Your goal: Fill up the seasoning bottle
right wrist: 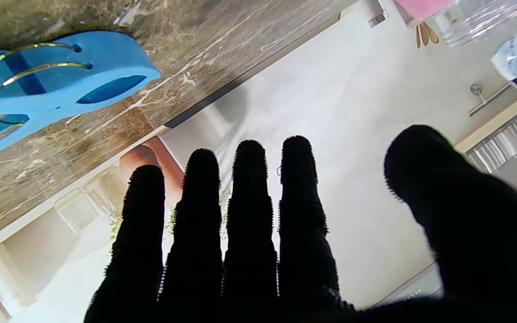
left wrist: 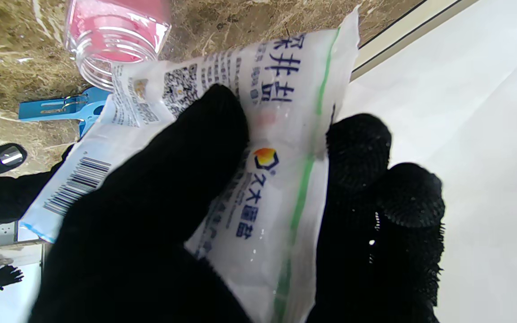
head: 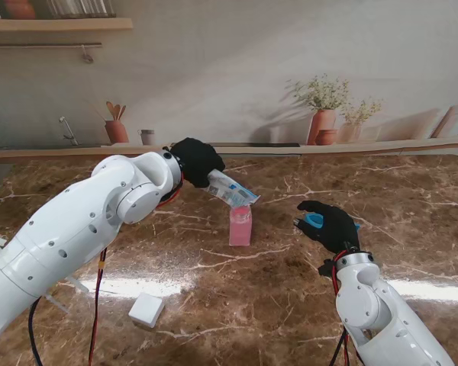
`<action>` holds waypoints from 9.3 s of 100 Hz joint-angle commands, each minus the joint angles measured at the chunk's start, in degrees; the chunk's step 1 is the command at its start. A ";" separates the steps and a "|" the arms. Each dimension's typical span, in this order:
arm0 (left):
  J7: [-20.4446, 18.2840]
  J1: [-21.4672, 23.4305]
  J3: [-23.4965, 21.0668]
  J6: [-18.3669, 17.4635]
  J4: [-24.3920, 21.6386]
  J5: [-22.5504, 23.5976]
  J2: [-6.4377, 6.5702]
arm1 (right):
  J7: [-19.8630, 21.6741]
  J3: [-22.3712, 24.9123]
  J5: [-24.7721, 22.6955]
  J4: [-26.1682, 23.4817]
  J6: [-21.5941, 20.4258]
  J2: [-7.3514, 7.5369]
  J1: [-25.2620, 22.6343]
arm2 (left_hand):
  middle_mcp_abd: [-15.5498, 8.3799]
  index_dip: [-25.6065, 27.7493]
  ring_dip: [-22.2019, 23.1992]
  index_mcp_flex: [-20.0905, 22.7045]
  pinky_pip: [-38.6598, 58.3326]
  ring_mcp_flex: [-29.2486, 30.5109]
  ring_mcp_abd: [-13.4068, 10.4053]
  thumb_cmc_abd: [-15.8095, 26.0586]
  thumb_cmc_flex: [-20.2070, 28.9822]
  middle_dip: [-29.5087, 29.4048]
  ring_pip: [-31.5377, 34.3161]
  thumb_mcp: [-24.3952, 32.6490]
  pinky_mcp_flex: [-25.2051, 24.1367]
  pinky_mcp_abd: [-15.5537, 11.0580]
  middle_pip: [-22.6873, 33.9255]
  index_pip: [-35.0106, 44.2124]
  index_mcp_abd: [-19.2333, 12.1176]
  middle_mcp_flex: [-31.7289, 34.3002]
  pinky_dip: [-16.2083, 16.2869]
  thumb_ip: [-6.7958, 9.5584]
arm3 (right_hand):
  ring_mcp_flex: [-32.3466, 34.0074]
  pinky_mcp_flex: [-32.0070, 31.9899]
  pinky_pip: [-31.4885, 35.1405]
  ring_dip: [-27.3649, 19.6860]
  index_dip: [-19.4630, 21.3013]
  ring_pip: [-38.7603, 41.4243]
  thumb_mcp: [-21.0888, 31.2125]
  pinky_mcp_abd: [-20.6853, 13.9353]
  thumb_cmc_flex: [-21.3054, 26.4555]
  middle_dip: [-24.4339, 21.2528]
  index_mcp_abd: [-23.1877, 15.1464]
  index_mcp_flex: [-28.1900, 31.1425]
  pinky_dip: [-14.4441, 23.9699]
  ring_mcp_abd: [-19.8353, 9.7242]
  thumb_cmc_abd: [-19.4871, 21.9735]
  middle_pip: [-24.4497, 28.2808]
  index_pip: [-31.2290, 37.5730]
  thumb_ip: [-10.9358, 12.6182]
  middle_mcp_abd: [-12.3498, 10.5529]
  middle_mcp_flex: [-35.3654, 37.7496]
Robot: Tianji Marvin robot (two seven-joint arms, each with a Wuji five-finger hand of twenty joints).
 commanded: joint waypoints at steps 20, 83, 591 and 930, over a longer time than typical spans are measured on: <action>2.38 2.47 -1.67 1.29 1.74 -2.61 -0.31 | 1.00 -0.35 0.06 -0.14 0.67 -0.10 -0.52 | -6.47 16.30 1.58 4.14 0.24 1.89 -2.56 6.14 6.36 2.47 0.21 10.73 -0.34 -0.93 6.94 13.99 -9.50 2.07 2.76 1.97 | -2.27 -0.65 -0.14 0.15 -0.53 0.08 1.19 -0.06 -2.04 0.93 -0.82 0.39 1.36 0.03 0.19 0.21 0.27 1.46 -0.39 0.23; 17.06 14.35 -9.65 8.03 7.01 -19.86 -3.93 | 2.84 -1.14 -2.42 -3.98 1.97 0.52 -0.95 | -6.76 20.70 2.36 3.83 -0.92 -1.34 -0.44 7.85 8.26 3.22 -0.69 9.81 -4.09 -0.12 8.95 15.89 -9.70 0.37 3.79 2.38 | -1.51 -0.38 -0.22 0.24 -0.68 0.37 1.21 0.02 -1.95 0.89 -0.19 -0.40 1.51 0.06 0.15 0.19 -0.10 1.44 -0.33 0.14; 18.64 26.16 -7.00 -20.55 19.03 -42.92 -6.08 | -5.12 -17.29 -1.32 -5.20 2.11 -1.43 -3.01 | -5.18 8.26 3.13 12.03 -9.06 -11.70 2.63 1.83 8.85 -7.95 -10.80 7.62 -21.99 1.34 -6.36 14.20 -9.35 1.63 4.08 7.04 | 11.28 9.15 34.20 26.83 5.33 39.01 9.61 -0.45 1.54 20.62 -9.30 7.21 21.51 -3.23 -5.37 19.72 25.23 -7.32 -3.40 10.21; 22.13 25.00 -5.12 -17.20 15.87 -15.67 -1.71 | -5.71 -30.42 -11.37 9.18 3.75 0.00 9.01 | -8.05 -9.65 -2.50 -0.47 -10.48 -12.67 -1.07 -8.11 -8.67 -5.16 -6.30 3.73 -27.55 1.42 -0.36 16.40 -11.51 5.92 7.74 4.02 | 33.93 30.37 53.70 32.52 -3.53 56.79 17.18 0.09 16.02 29.51 -10.15 21.27 20.39 -5.97 -35.41 27.37 37.56 -18.00 -2.65 33.23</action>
